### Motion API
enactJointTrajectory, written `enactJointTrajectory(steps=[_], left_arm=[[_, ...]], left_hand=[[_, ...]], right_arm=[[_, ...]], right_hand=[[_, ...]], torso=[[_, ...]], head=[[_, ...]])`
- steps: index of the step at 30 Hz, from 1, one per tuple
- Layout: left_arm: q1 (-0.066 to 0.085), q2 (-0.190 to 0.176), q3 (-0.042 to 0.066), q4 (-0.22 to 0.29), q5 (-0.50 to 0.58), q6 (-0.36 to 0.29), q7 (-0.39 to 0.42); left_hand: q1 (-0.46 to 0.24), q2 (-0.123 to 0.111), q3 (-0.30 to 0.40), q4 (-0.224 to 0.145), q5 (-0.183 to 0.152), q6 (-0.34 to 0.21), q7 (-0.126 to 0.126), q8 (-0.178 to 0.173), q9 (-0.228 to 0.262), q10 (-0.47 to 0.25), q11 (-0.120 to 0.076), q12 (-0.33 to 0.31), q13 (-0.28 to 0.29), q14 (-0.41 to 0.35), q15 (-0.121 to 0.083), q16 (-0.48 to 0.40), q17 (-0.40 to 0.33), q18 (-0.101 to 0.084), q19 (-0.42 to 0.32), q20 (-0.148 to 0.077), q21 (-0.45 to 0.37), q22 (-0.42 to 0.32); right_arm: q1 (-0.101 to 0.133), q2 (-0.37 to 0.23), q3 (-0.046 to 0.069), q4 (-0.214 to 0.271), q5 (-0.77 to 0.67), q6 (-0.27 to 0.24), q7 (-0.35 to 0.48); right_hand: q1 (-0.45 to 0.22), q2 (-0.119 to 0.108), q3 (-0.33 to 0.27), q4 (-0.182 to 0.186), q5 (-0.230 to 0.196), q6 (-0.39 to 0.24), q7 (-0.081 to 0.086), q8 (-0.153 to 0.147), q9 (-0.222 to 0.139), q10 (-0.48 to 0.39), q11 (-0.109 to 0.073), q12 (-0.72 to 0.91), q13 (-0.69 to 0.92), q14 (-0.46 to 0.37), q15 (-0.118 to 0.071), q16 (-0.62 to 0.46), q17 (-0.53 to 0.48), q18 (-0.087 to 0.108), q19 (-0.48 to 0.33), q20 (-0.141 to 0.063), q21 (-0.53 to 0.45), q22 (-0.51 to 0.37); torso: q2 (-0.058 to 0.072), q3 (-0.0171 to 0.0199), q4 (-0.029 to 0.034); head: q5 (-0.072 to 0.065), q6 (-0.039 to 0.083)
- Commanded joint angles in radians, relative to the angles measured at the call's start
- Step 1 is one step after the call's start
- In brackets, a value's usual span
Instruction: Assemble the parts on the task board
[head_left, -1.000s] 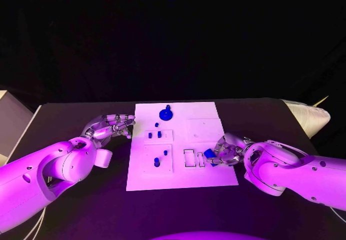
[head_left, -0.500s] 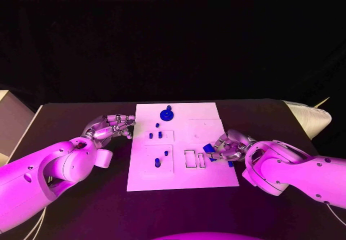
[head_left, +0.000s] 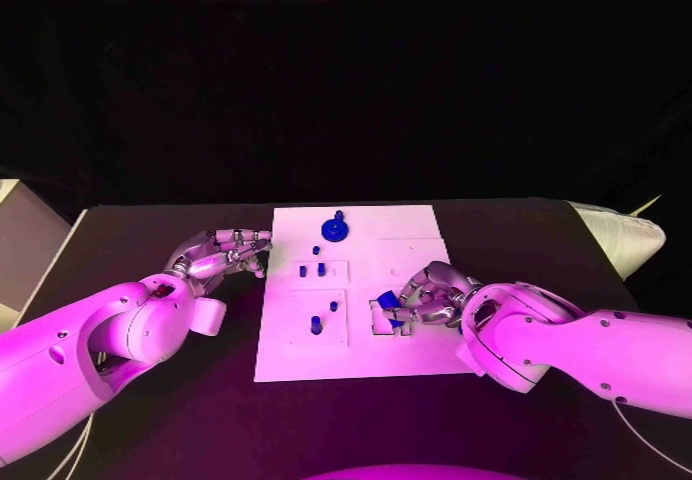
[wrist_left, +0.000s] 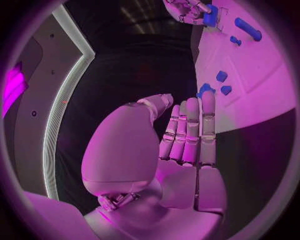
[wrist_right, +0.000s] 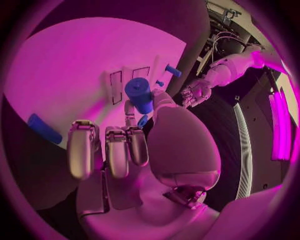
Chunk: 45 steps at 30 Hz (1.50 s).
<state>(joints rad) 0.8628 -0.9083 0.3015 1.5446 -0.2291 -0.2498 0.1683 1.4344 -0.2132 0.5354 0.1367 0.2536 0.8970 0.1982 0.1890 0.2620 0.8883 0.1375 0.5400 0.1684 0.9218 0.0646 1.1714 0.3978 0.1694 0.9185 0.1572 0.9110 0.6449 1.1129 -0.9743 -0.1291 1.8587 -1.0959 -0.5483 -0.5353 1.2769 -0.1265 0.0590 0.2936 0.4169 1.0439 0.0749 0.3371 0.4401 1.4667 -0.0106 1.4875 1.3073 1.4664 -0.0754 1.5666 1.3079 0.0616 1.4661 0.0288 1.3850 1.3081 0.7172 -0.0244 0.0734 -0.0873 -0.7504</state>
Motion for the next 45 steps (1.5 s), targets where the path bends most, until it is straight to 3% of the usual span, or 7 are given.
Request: enactJointTrajectory(steps=[1,4,23,27,29,35,45], left_arm=[[0.0,0.0,0.001,0.002,0.006,0.001,0.006],[0.0,0.0,0.001,0.002,0.006,0.001,0.005],[0.0,-0.003,0.001,0.004,0.006,0.0,0.004],[0.0,-0.003,0.001,0.004,0.006,0.0,0.004],[0.0,-0.004,0.001,0.004,0.006,0.0,0.004],[0.0,-0.005,0.001,0.004,0.007,-0.001,0.004],[0.0,-0.006,0.001,0.004,0.007,-0.001,0.003]], left_hand=[[0.0,0.006,0.0,0.006,0.002,0.004,0.006,-0.001,-0.001,-0.005,0.0,0.007,-0.001,0.009,0.001,-0.004,-0.002,0.016,0.007,0.0,-0.004,-0.001],[0.0,0.006,0.0,0.006,0.002,0.004,0.006,-0.001,-0.001,-0.005,0.0,0.007,-0.001,0.009,0.001,-0.004,-0.002,0.016,0.007,0.0,-0.004,-0.001],[0.001,0.006,-0.001,0.007,0.002,0.005,0.006,-0.001,-0.002,-0.005,0.0,0.008,-0.002,0.009,0.001,-0.004,-0.002,0.016,0.008,0.0,-0.005,-0.002],[0.001,0.006,-0.001,0.007,0.002,0.005,0.006,-0.001,-0.002,-0.005,0.0,0.008,-0.002,0.009,0.001,-0.004,-0.002,0.016,0.008,0.0,-0.005,-0.002],[0.001,0.006,-0.001,0.007,0.002,0.005,0.006,-0.001,-0.002,-0.005,0.0,0.008,-0.002,0.009,0.001,-0.004,-0.002,0.016,0.008,0.0,-0.005,-0.002],[0.001,0.006,-0.001,0.007,0.002,0.005,0.006,-0.001,-0.002,-0.005,0.0,0.008,-0.002,0.009,0.001,-0.004,-0.002,0.016,0.008,0.0,-0.005,-0.002],[0.001,0.006,-0.001,0.007,0.002,0.005,0.006,-0.001,-0.002,-0.005,0.0,0.008,-0.002,0.009,0.001,-0.004,-0.002,0.016,0.008,0.0,-0.005,-0.002]], right_arm=[[-0.001,0.011,0.0,-0.01,0.012,0.052,0.006],[-0.002,0.022,-0.001,-0.016,0.006,0.059,0.002],[-0.003,0.046,-0.001,-0.04,-0.069,0.073,-0.038],[-0.003,0.047,-0.001,-0.04,-0.09,0.073,-0.043],[-0.003,0.047,-0.001,-0.04,-0.096,0.074,-0.044],[-0.003,0.043,-0.001,-0.034,-0.109,0.081,-0.046],[-0.005,0.03,-0.001,-0.015,-0.132,0.074,-0.044]], right_hand=[[-0.026,-0.006,0.008,-0.001,-0.035,0.022,-0.011,0.006,0.001,0.062,-0.001,-0.002,0.208,0.104,-0.001,0.004,0.263,-0.019,0.054,-0.002,0.0,0.124],[-0.056,-0.018,0.004,0.0,-0.105,0.025,-0.01,0.009,0.002,0.063,0.0,-0.003,0.208,0.104,0.0,0.004,0.263,-0.019,0.055,-0.001,0.002,0.126],[-0.096,-0.031,-0.011,0.001,-0.144,0.027,-0.01,0.013,0.005,0.061,0.0,-0.009,0.206,0.104,0.0,0.004,0.263,-0.019,0.054,-0.001,-0.001,0.127],[-0.131,-0.038,-0.036,0.002,-0.182,0.025,-0.011,0.017,0.008,0.059,0.0,-0.014,0.204,0.104,0.0,0.004,0.262,-0.018,0.054,0.0,-0.002,0.127],[-0.148,-0.026,-0.084,0.001,-0.129,0.022,-0.011,0.021,0.012,0.06,0.0,-0.014,0.205,0.104,-0.001,0.004,0.262,-0.018,0.054,-0.001,-0.003,0.128],[-0.155,-0.02,-0.137,0.002,-0.133,0.02,-0.012,0.027,0.017,0.06,-0.001,-0.015,0.205,0.104,-0.001,0.004,0.263,-0.018,0.054,-0.001,-0.004,0.129],[-0.166,-0.017,-0.162,0.003,-0.137,0.019,-0.012,0.029,0.019,0.06,-0.001,-0.016,0.205,0.104,-0.001,0.004,0.263,-0.018,0.054,-0.001,-0.004,0.13]], torso=[[0.0,0.0002,-0.001],[0.0,0.0001,-0.0017],[0.0,0.0008,-0.0016],[-0.001,0.001,-0.0013],[0.0,0.0013,-0.0012],[0.0,0.0013,-0.0011],[0.0,0.0016,-0.0016]], head=[[0.001,-0.001],[0.003,-0.002],[0.008,-0.006],[0.007,-0.005],[0.007,-0.005],[0.007,-0.006],[0.007,-0.006]])
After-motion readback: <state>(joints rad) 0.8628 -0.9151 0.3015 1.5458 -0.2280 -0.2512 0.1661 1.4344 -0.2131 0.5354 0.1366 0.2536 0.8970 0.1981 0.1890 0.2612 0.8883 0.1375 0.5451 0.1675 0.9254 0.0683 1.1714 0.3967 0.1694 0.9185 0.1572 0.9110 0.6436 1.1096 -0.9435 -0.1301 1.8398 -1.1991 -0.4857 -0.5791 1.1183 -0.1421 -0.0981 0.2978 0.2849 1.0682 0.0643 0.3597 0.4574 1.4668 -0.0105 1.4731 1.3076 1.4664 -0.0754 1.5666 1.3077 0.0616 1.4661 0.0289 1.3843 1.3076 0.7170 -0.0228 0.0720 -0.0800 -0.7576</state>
